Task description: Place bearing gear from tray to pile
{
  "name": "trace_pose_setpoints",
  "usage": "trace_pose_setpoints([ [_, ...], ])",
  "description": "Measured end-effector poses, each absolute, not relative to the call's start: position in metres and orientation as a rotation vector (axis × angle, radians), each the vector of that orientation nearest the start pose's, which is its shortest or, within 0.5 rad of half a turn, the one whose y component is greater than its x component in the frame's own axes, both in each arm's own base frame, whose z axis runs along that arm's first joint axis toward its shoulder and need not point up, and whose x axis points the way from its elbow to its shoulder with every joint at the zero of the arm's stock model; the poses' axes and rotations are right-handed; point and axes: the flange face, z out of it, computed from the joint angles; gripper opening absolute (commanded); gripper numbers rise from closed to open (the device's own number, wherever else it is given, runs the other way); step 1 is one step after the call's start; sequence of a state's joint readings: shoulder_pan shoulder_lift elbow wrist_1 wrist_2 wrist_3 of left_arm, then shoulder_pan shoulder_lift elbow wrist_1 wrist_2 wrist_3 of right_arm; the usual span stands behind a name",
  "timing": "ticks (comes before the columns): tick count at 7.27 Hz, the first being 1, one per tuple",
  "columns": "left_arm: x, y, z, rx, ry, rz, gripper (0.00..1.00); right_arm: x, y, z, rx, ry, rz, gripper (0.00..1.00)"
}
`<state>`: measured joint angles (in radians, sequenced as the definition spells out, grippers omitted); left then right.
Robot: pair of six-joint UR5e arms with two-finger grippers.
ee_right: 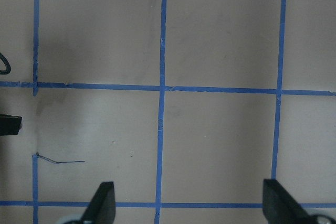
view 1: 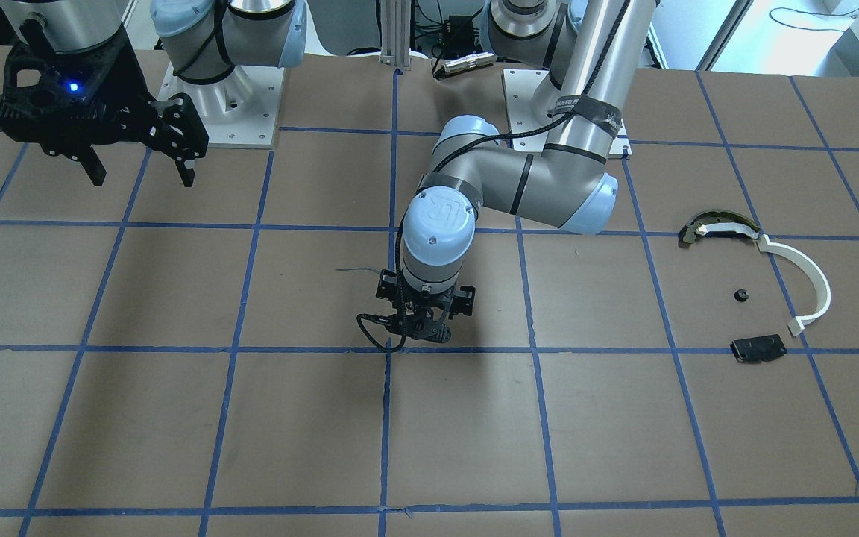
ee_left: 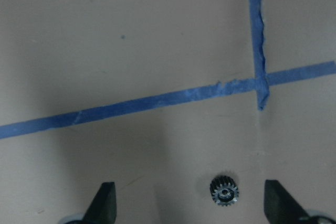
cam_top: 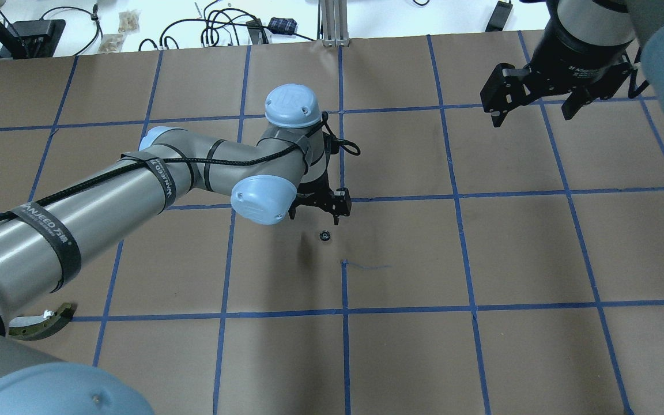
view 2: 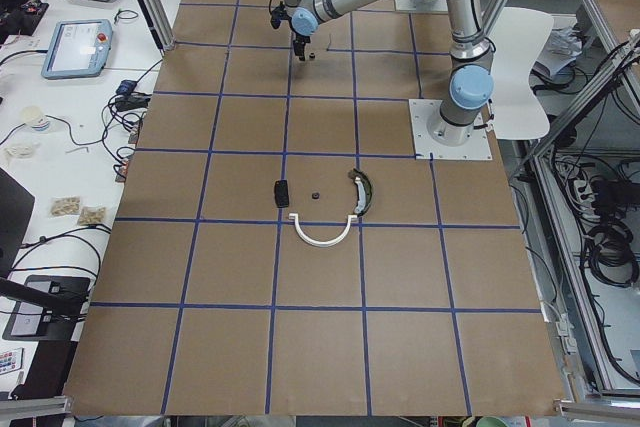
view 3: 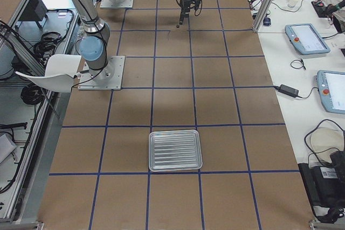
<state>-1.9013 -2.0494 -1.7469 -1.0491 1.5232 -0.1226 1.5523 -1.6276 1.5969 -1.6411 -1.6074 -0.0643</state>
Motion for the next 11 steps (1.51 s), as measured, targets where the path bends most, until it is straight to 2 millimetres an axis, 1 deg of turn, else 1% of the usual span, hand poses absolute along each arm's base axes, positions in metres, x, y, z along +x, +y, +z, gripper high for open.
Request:
trace_pose_setpoints([
  [2, -0.33, -0.51, 0.178, 0.346, 3.119, 0.25, 0.86, 0.121, -0.479, 0.51, -0.07, 3.177, -0.158, 1.0],
  [3, -0.335, -0.507, 0.174, 0.364, 3.112, 0.259, 0.83, 0.121, -0.479, 0.51, -0.07, 3.176, -0.158, 1.0],
  [4, -0.339, -0.504, 0.171, 0.374, 3.107, 0.268, 0.73, 0.121, -0.479, 0.51, -0.07, 3.175, -0.158, 1.0],
  [5, -0.341, -0.503, 0.168, 0.378, 3.104, 0.274, 0.57, 0.121, -0.48, 0.51, -0.069, 3.175, -0.159, 1.0],
  [7, -0.342, -0.503, 0.167, 0.382, 3.103, 0.277, 0.0, 0.12, -0.48, 0.51, -0.066, 3.175, -0.16, 1.0],
  [11, -0.342, -0.503, 0.168, 0.384, 3.108, 0.273, 0.0, 0.12, -0.48, 0.51, -0.066, 3.173, -0.162, 1.0],
])
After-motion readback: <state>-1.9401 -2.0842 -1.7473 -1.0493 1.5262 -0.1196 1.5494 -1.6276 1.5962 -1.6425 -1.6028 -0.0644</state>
